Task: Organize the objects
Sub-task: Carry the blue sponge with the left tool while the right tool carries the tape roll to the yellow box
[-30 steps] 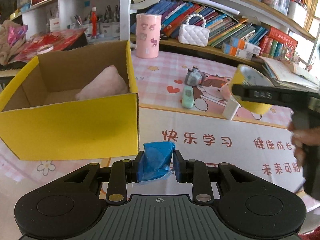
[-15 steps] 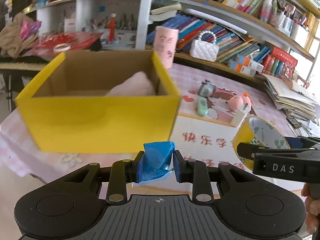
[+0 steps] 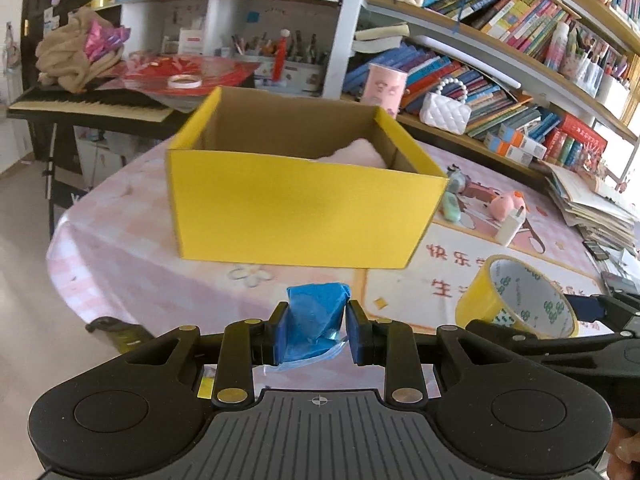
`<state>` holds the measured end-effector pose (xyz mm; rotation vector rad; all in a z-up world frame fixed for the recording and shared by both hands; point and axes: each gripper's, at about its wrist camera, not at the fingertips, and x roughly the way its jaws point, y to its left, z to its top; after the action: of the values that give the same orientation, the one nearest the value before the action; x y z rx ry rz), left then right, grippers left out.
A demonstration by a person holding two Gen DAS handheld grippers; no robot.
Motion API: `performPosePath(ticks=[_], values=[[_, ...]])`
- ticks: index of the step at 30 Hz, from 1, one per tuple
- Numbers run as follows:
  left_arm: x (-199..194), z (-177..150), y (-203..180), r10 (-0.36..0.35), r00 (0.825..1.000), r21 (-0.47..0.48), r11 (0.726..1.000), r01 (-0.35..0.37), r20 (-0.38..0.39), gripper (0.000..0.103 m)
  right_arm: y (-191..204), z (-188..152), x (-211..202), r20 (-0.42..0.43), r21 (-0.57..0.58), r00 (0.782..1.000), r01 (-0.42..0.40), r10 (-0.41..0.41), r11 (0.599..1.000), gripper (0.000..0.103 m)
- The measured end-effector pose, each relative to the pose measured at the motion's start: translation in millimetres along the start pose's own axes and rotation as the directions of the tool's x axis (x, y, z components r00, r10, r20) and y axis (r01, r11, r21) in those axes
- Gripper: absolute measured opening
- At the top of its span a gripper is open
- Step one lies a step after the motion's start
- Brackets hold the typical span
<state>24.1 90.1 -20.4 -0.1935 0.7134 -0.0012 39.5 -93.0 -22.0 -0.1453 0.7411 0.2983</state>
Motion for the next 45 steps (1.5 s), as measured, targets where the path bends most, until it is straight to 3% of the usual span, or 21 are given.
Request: performPosePath(ticks=[18,35,40,45], values=[[-39,-7,53,0.03,0.998,0.026,0.999,-0.031,0.047,0.027,73,-11,-15,0.023,-0.001,0.998,-0.06,0.06,0.998,0.088],[-40,-5,60,0.022,0.998,0.053,0.998,-0.025,0.057,0.027,85,-5,-19,0.053,-0.002,0.998,-0.04,0.04,0.999,0.088],[-42,14,58,0.028,0.991,0.079,0.996,-0.038,0.134,0.027,80,9,-20,0.132,-0.002,0.991,-0.031,0.031,1.0,0.088],[-40,48,51,0.029,0.974,0.11,0.992,-0.054,0.224,0.027,77,34,-22,0.285,-0.019,0.958,-0.014,0.019,1.0,0.088]])
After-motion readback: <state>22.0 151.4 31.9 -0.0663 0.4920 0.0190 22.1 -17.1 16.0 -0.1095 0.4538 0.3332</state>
